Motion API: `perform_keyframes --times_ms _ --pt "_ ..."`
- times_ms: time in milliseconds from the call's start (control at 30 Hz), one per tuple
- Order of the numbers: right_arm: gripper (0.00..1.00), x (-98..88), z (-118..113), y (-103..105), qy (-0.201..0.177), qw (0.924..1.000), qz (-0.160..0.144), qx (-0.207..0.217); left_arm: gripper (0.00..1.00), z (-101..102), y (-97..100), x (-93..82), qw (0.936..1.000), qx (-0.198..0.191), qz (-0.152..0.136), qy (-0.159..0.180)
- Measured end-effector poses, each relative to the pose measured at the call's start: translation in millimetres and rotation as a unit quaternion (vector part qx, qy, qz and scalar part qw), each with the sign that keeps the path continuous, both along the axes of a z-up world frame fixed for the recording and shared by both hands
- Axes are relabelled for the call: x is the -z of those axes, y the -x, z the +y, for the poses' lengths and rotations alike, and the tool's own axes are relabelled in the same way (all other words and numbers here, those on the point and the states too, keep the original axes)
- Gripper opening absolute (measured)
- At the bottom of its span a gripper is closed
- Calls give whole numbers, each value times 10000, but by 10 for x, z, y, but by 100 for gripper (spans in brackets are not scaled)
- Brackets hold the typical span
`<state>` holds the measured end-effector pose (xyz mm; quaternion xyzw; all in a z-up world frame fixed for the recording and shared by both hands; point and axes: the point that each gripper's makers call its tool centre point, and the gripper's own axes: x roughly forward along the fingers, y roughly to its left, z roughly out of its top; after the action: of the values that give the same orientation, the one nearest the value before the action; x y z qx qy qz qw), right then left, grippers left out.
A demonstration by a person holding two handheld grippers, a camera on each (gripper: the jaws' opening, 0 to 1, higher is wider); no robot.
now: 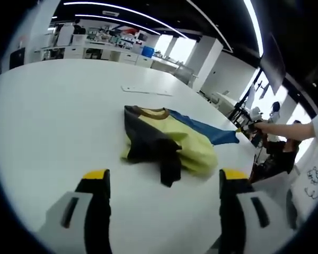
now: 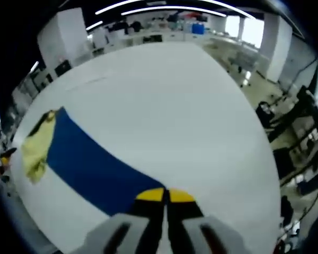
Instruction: Fold the garment on the visible template until the final outline fits inside the template.
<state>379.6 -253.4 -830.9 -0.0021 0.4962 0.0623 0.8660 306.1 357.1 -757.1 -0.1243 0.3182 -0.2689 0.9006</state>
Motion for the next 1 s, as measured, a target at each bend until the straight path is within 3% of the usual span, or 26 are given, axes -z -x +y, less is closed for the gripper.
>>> perform_keyframes --times_ms 433,667,833,1000 --pt "0 -4 21 -19 -298 9994 -52 138 82 -16 11 -10 10000 -4 2 7" --pt "28 -51 67 -29 -251 9992 -297 33 82 -30 23 -24 10000 21 -6 13" --pt "40 -70 99 16 -114 9991 -406 -58 82 -29 15 -34 10000 37 -26 34" --pt "46 -95 108 65 -95 9987 -508 29 82 -34 19 -51 9999 59 -47 67"
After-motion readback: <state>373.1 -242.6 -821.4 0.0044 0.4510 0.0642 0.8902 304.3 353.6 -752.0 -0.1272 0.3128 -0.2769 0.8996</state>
